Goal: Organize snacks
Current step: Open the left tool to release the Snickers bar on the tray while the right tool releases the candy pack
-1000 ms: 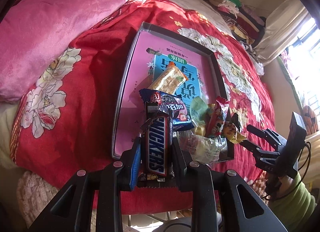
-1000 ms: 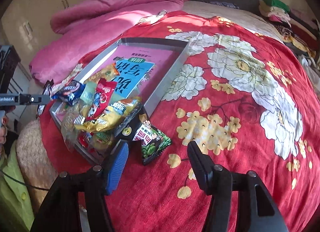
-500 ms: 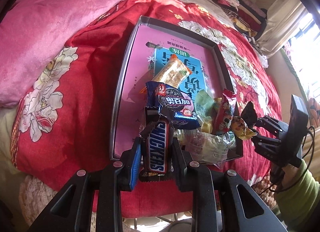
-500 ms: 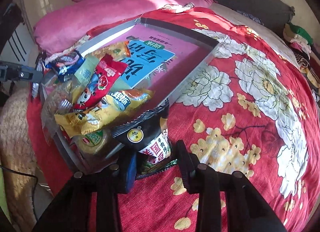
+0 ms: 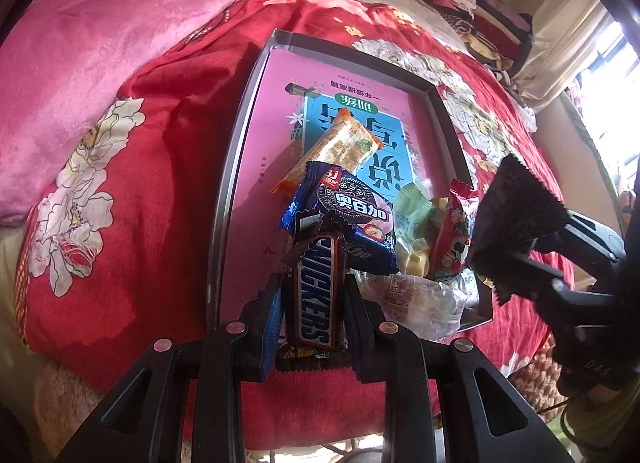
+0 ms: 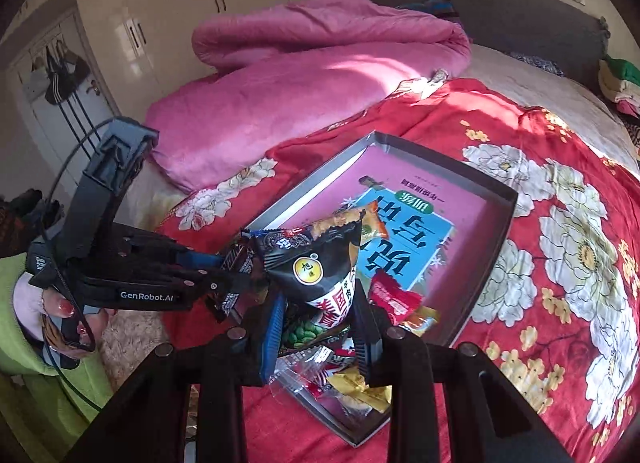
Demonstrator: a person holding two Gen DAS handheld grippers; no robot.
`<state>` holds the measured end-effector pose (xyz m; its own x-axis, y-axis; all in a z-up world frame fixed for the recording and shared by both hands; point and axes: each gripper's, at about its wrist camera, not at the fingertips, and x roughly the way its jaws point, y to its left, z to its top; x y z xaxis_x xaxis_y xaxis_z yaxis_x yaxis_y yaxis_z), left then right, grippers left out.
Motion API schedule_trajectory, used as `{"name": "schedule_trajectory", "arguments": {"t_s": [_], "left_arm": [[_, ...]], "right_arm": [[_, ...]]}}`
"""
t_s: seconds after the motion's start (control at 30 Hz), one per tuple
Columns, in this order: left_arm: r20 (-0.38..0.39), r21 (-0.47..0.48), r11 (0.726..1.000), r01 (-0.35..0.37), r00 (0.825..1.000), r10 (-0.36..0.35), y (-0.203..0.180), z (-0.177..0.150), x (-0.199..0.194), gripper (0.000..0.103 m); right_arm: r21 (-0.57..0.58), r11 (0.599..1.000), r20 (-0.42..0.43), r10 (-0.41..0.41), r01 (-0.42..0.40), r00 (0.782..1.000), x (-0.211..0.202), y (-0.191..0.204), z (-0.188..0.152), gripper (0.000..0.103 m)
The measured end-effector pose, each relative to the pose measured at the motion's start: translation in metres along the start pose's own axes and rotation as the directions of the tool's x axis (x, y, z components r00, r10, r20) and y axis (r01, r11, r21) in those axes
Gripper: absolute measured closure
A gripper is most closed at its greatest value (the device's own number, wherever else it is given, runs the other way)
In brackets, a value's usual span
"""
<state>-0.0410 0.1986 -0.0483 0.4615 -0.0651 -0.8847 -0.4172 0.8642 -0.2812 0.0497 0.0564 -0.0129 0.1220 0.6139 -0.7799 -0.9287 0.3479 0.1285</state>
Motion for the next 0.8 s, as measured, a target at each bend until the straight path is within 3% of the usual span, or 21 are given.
{"name": "schedule_trajectory", "arguments": {"t_s": [0.17,0.3,0.5,0.57,0.7,0.8], "left_arm": [[0.001,0.002,1.0,0.005,1.0,-0.005,-0.001,0.0,0.001,0.074],[0.003,0.002,1.0,0.008,1.0,-0.008,-0.001,0.0,0.001,0.074],[0.012,0.008,1.0,0.004,1.0,-0.004,-0.004,0.001,-0.002,0.073],[0.021,0.009,1.0,0.001,1.0,-0.001,-0.005,0.001,-0.005,0.068],[0.06,0.015,1.0,-0.011,0.998,0.011,-0.009,0.003,-0.017,0.04],[0.097,0.032,0.999,-0.011,0.995,0.008,-0.016,0.003,-0.031,0.036]], "right_arm": [[-0.021,0.999,-0.07,-0.045,0.044,0.997,0.024,0.008,-0.007,0.072],[-0.043,0.996,-0.079,-0.077,0.074,0.994,0.028,0.011,-0.009,0.072],[-0.035,0.998,-0.055,-0.063,0.061,0.996,0.021,0.012,-0.007,0.071],[-0.027,0.998,-0.046,-0.061,0.06,0.997,0.017,0.012,-0.008,0.068],[0.008,0.998,-0.013,-0.057,0.057,0.998,0.004,0.011,-0.01,0.061],[0.027,0.997,0.03,-0.076,0.075,0.997,-0.013,0.012,-0.011,0.053]]}}
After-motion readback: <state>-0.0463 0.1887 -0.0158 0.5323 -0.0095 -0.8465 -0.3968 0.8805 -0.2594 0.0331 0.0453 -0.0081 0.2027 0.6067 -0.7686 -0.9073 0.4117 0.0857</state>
